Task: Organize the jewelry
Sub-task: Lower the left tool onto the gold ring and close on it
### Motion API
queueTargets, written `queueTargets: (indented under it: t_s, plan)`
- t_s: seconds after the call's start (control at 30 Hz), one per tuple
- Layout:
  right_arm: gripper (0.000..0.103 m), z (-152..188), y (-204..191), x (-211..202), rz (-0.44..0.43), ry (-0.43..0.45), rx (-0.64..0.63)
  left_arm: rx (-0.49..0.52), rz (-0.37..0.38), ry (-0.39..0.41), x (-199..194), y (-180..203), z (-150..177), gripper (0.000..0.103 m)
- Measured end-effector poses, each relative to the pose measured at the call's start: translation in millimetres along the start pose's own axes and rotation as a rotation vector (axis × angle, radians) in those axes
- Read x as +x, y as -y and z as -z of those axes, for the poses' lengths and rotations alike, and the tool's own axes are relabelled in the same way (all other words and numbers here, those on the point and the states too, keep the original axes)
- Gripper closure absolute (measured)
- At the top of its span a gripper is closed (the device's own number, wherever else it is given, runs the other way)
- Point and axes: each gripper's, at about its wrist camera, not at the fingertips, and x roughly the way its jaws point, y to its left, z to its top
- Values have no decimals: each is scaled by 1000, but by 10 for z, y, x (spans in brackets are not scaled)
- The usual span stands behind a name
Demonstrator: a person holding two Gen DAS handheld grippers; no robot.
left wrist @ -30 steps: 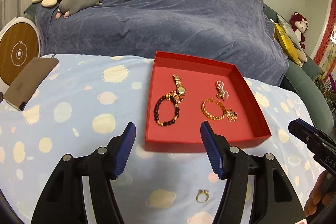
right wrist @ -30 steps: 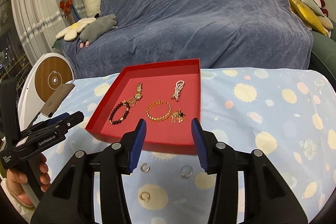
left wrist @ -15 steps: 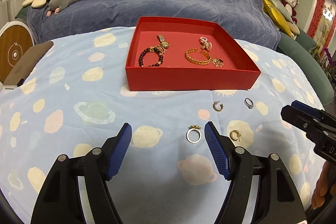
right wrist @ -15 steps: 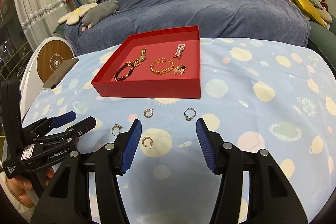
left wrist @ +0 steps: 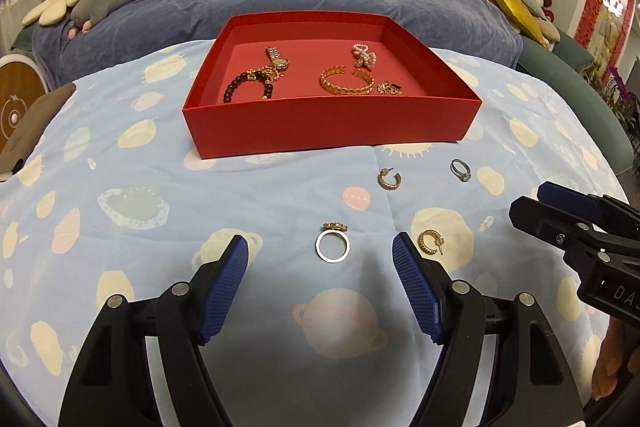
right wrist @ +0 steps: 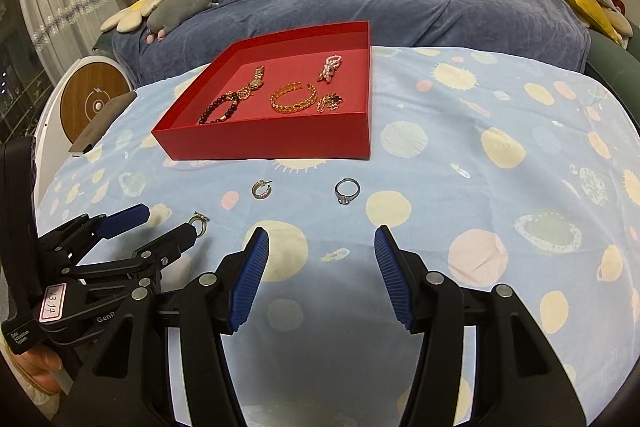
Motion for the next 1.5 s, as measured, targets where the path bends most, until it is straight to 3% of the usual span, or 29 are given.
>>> queueTargets:
  t_s: [0.9, 1.37, 1.5]
  plan:
    - [48, 37, -82, 75, -2, -21, -29, -25, -16, -39, 162, -31, 37, 31]
    - [39, 45, -77, 100, 8, -26, -29, -17, -43, -28, 249, -9, 11, 31]
    - [39, 42, -77, 108, 9, -27, -29, 9, -47, -18, 262, 34, -1, 41]
